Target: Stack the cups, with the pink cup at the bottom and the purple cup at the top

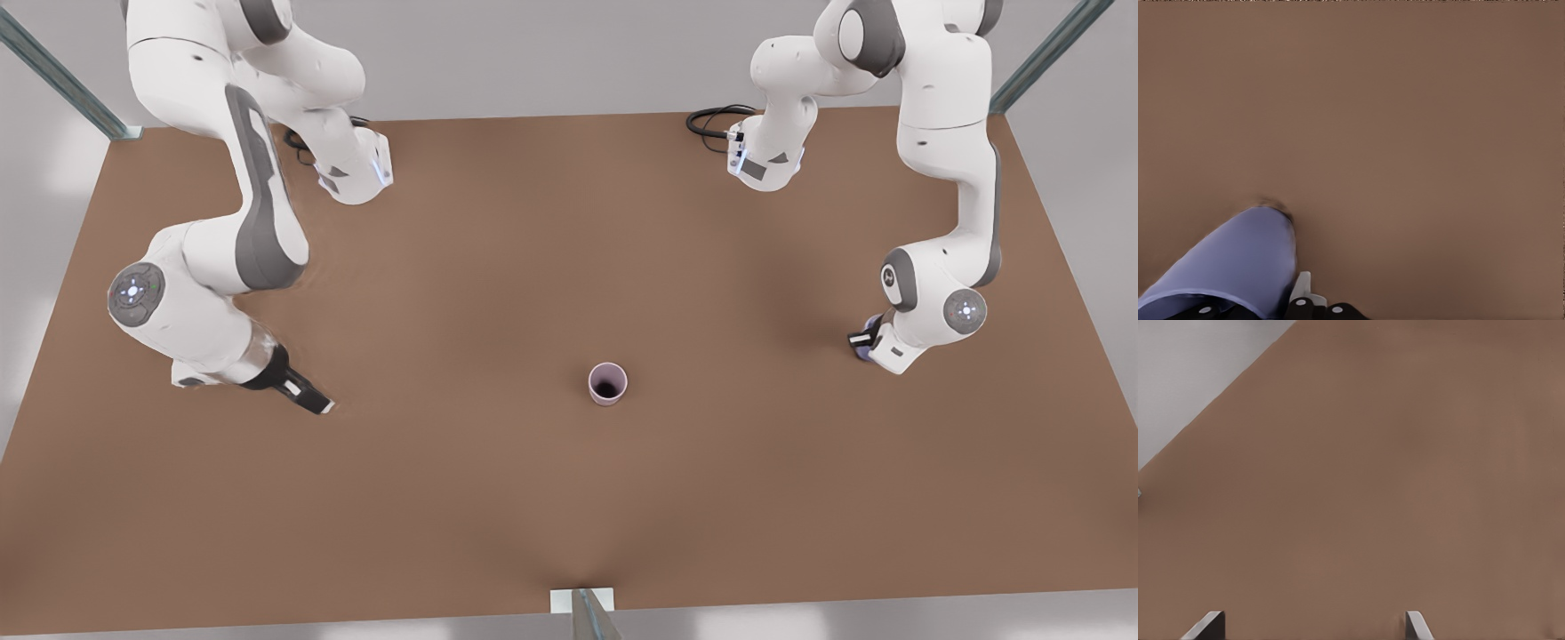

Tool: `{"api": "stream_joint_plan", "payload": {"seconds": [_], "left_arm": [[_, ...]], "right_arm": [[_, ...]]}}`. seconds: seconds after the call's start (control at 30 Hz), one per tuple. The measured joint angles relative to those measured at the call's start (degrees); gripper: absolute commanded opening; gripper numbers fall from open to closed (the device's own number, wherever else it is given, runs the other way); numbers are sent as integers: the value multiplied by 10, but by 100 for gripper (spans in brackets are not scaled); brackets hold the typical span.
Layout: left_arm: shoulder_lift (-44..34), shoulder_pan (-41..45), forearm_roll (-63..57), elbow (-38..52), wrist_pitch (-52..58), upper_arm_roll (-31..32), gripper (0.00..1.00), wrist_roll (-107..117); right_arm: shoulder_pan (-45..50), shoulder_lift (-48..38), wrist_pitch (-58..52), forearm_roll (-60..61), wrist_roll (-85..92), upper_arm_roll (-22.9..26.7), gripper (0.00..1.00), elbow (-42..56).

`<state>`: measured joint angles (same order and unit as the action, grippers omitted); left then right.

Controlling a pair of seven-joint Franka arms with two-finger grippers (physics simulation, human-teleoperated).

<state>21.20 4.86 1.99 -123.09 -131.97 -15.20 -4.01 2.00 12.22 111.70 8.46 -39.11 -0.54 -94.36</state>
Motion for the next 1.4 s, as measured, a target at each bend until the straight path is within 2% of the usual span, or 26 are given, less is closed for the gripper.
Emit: {"api": "stream_joint_plan", "payload": {"seconds": [0.1,0.2,0.27,0.37,0.43,0.53,0.67,0.87,1.4], "left_arm": [[-18,6,1,18,12,5,21,1],[-49,39,1,49,48,20,21,4],[-73,55,1,74,80,77,21,15],[-77,65,0,133,133,195,21,50],[-32,105,0,220,159,237,21,84],[62,180,-1,380,199,251,21,139],[143,225,-1,492,232,252,21,202],[182,242,-2,535,249,252,21,274],[211,248,-1,547,209,252,21,391]], "right_arm": [[-53,-29,-52,-30,69,11,100,33],[-46,5,-91,-43,127,12,100,90],[-39,20,-105,-52,161,12,100,101],[-41,36,-108,-60,205,12,100,114],[-44,40,-107,-63,231,12,100,127],[-40,50,-107,-66,264,11,100,134],[-40,53,-106,-67,301,11,100,135],[-45,53,-105,-66,342,12,100,136],[-44,55,-120,-79,404,12,100,188]]}}
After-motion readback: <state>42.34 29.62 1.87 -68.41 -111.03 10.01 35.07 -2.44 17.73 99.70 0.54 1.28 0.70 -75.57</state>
